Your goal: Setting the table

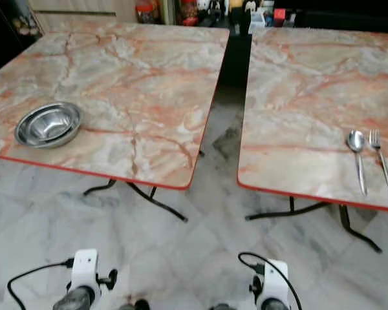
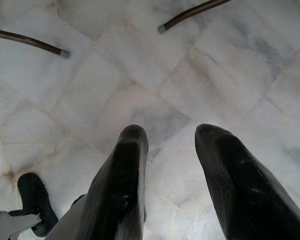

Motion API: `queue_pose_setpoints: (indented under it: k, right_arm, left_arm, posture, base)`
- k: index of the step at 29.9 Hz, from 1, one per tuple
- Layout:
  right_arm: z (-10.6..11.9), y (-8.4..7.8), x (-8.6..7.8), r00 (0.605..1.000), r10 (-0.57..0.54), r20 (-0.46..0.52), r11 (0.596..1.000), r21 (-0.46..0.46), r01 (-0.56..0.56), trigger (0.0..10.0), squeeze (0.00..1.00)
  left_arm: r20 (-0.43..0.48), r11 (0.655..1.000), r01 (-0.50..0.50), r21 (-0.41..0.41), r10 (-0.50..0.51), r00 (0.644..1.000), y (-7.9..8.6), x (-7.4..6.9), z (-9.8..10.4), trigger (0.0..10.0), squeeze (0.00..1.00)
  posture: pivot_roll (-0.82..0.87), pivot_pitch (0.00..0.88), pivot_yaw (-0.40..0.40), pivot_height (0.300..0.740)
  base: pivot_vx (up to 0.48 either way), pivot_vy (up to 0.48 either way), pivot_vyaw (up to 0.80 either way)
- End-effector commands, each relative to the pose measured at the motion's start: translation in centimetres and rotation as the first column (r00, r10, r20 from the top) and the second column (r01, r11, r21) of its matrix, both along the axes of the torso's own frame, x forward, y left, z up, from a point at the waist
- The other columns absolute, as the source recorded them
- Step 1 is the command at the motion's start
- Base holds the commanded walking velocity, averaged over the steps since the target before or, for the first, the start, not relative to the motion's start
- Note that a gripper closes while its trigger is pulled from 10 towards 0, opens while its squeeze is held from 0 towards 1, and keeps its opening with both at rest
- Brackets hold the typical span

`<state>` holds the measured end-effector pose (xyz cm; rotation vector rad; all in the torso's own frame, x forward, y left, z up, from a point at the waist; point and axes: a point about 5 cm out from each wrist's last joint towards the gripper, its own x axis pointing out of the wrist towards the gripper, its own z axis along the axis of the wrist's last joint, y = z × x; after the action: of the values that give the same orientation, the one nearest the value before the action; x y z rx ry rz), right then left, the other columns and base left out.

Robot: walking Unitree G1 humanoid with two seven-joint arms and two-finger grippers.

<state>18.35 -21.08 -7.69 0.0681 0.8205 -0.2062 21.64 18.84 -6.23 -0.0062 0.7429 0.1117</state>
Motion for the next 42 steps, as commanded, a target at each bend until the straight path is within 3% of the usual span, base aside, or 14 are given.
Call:
queue_pose_setpoints:
  k: [1,11,18,42]
  right_arm:
    - [-0.26,-0.1,-0.57,1.0,-0.002,-0.017,1.0,-0.006,0.002,10.0,0.0]
    - [-0.36,-0.09,-0.75,1.0,-0.001,-0.027,1.0,-0.007,0.001,10.0,0.0]
    - [-0.43,0.01,-0.8,0.999,-0.002,-0.034,1.0,-0.001,0.002,10.0,0.0]
    - [-0.28,-0.04,-0.57,0.999,0.025,-0.025,1.0,-0.017,-0.026,10.0,0.0]
  left_arm:
    - [-0.027,1.0,0.003,0.0,-0.003,1.0,-0.01,-0.72,-0.46,10.0,0.0]
    - [-0.024,1.0,0.008,-0.004,-0.008,1.0,-0.14,-0.77,-0.48,10.0,0.0]
    - [-0.022,1.0,0.009,-0.005,-0.009,1.0,-0.15,-0.7,-0.45,10.0,0.0]
    - [-0.032,1.0,0.007,0.004,-0.006,0.999,-0.03,-0.8,-0.51,10.0,0.0]
  posture:
    - [-0.07,0.131,0.044,0.74]
    - [-0.07,0.118,0.043,0.74]
    - [-0.07,0.122,0.045,0.74]
    - [-0.07,0.133,0.045,0.74]
  base:
    - [0.0,-0.296,0.0]
    - [0.0,-0.333,0.0]
    - [0.0,-0.377,-0.61]
    - [0.052,-0.357,0.04]
